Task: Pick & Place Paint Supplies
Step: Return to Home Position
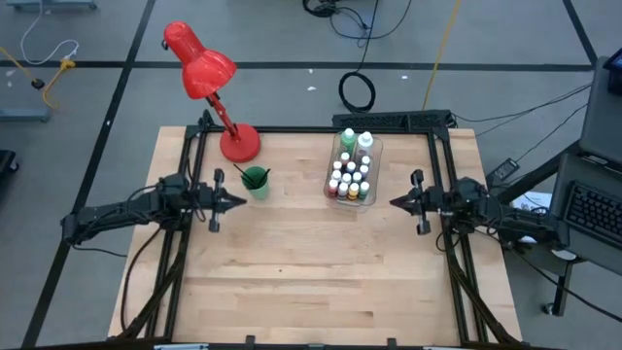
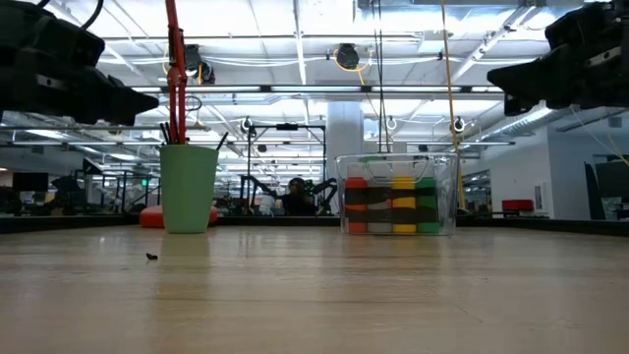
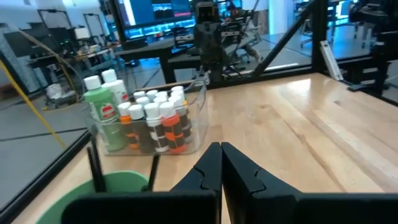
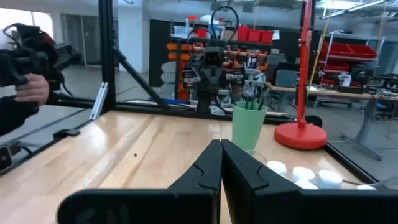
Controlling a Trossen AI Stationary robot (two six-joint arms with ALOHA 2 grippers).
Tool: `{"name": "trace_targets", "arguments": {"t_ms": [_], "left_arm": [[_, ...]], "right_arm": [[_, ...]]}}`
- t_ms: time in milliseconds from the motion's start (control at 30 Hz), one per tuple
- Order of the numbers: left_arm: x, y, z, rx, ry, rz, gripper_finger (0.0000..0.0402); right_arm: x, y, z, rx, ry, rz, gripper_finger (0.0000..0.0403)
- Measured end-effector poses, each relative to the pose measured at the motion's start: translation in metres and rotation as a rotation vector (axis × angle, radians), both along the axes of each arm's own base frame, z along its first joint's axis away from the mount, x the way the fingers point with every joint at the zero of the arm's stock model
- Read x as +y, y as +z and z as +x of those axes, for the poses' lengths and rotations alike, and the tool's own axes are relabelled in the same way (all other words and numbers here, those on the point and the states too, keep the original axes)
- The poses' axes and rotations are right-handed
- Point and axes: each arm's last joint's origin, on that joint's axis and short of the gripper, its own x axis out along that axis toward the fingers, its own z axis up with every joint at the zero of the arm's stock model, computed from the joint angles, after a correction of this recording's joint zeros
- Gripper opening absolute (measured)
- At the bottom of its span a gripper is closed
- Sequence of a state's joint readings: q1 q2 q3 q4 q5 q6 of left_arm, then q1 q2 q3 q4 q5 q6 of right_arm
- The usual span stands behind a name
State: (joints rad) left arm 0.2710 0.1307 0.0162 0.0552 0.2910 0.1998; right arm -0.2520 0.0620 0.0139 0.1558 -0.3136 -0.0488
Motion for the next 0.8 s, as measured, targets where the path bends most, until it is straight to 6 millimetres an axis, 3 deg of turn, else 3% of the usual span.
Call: {"name": "trace_targets", "arguments": {"t_ms": [433,700,800], "left_arm": [[0.0003,0.0007,0.0001,-0.005,0.017,-0.104,0.0012],[0.0003,0.0011,0.0001,-0.01,0.017,-0.098,0.0008],[0.0003,0.0013,0.0001,-0.011,0.017,-0.097,0.0018]], "right_arm": [[0.0007,0.0033,-0.0004,-0.034,0.02,-0.027,0.0],[-0.0059,0.0056,-0.0009,-0.062,-0.205,0.033,0.0],[-0.006,0.0056,-0.0009,-0.062,-0.207,0.042,0.0]]}}
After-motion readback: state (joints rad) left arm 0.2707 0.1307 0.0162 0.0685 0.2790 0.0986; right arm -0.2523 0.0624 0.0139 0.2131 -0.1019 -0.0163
